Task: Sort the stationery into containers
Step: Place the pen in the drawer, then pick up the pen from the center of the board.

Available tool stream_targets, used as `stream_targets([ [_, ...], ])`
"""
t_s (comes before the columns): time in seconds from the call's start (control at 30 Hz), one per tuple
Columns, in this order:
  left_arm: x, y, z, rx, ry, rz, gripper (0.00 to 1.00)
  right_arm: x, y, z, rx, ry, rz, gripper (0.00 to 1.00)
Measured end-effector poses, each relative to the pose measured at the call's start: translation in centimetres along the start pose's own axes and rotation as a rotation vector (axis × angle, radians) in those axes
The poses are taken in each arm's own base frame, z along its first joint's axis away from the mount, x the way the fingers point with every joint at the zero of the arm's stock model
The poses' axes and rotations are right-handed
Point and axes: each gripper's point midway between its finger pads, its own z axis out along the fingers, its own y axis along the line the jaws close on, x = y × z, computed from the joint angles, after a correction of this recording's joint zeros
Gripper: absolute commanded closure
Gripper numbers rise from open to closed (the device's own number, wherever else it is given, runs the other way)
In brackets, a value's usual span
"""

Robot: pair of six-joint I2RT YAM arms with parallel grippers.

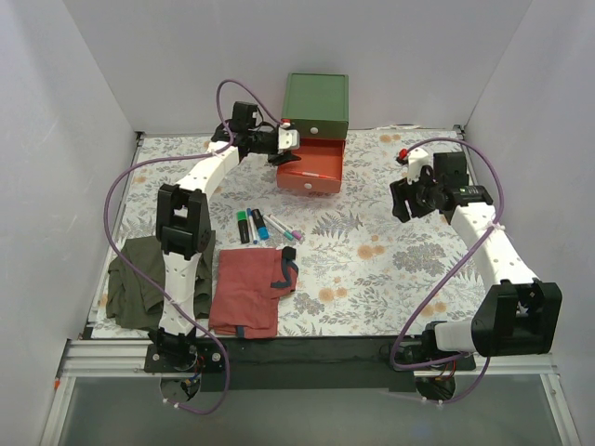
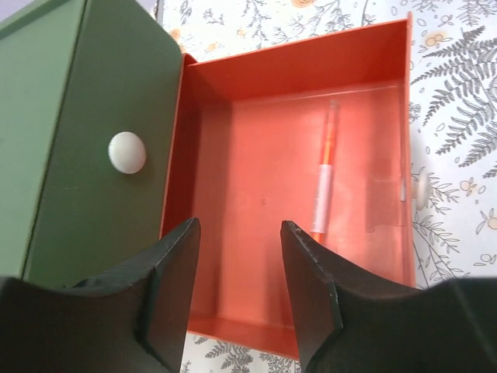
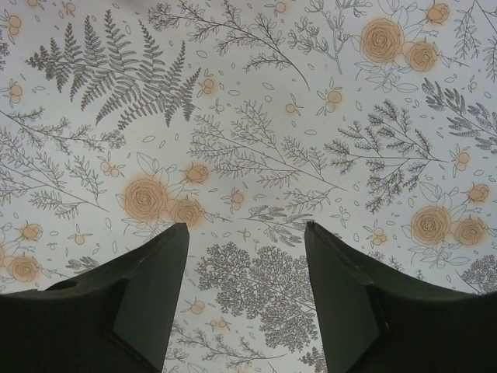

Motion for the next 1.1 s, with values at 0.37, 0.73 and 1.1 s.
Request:
stream_targets([
  [0.37,-5.8,0.2,-5.2,-0.082,-0.058,0.008,0.52,0.3,-0.4,0.0,0.008,0.000,0.010,0.30],
  [0.73,-13.7,-9.3,-11.9,0.122,-0.087,0.182,0.69,0.1,-0.1,0.0,-0.014,-0.009,0.012,0.30],
  [1.1,-3.9,-21.2,-9.5,0.417,0.016,0.021,0.68,1.4,0.2,0.4,-0.022,0.016,0.021,0.30],
])
